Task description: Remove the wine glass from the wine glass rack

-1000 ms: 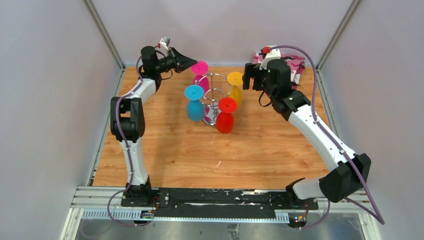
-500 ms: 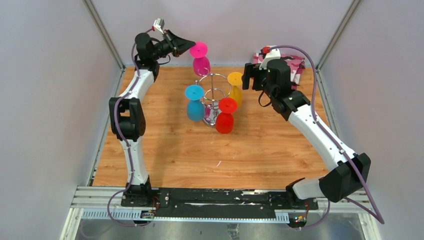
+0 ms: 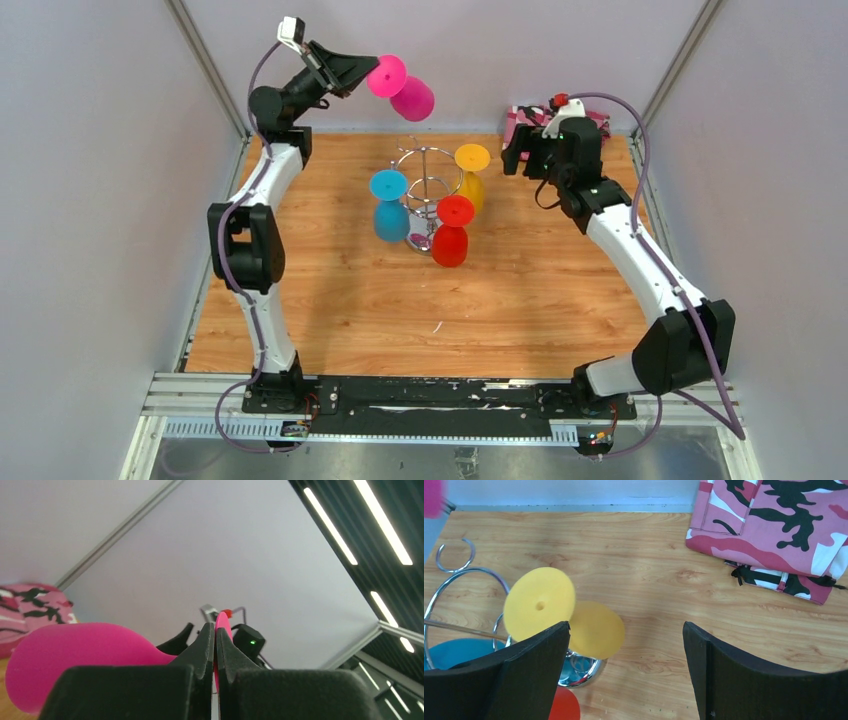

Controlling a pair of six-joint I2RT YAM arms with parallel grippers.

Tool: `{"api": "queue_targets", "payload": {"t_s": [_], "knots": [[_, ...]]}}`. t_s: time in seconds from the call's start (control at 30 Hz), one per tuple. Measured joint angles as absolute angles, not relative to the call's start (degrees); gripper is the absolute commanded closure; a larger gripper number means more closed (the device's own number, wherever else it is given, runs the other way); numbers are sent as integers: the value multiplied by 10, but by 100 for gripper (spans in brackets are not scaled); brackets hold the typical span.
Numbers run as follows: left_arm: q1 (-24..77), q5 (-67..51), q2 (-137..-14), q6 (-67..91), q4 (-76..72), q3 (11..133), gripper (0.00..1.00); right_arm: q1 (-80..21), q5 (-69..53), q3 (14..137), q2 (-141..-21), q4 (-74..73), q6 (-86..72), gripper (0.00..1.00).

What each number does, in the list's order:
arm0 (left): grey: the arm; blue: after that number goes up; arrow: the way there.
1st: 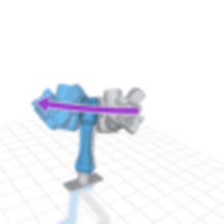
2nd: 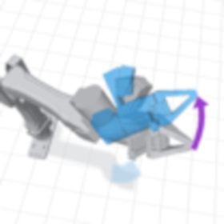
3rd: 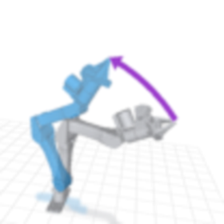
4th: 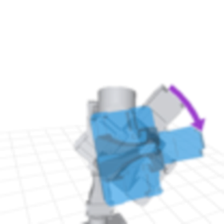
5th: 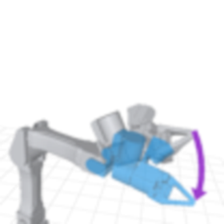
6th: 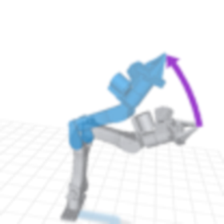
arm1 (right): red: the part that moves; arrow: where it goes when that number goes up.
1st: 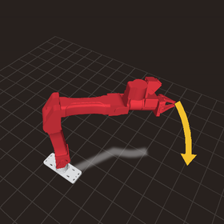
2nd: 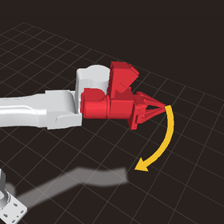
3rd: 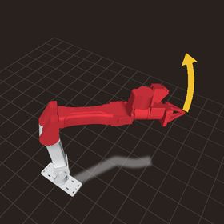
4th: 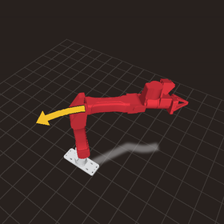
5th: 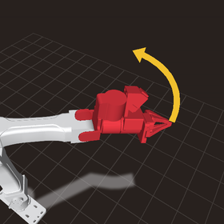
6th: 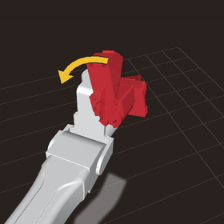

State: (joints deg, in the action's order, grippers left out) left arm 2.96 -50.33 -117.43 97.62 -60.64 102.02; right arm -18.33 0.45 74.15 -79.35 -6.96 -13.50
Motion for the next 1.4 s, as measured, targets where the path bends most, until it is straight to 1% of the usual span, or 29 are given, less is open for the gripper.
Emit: {"api": "queue_targets", "payload": {"t_s": [0.13,0.3,0.5,0.57,0.67,0.77,0.83,0.93,1.13,1.4], "knots": [[30,-497,-1113,995,-681,987,100,-145,-57,715,-793,-46,-150,11],[39,-488,-1054,1032,-789,955,100,-124,-144,685,-777,6,-162,9],[110,-510,-933,975,-835,841,100,-96,-294,661,-744,119,-213,9],[134,-523,-887,946,-846,801,100,-85,-355,646,-733,187,-250,9],[140,-535,-832,905,-860,751,100,-76,-441,623,-732,316,-331,10],[140,-539,-802,878,-863,729,100,-73,-507,604,-752,498,-454,10],[140,-541,-799,868,-863,728,100,-73,-532,606,-786,637,-554,13],[140,-543,-800,863,-863,725,100,-78,-560,621,-839,754,-656,14],[140,-545,-792,859,-863,708,100,-110,-595,669,-910,832,-740,14],[140,-547,-788,859,-863,694,100,-142,-601,760,-966,863,-786,16]]}}
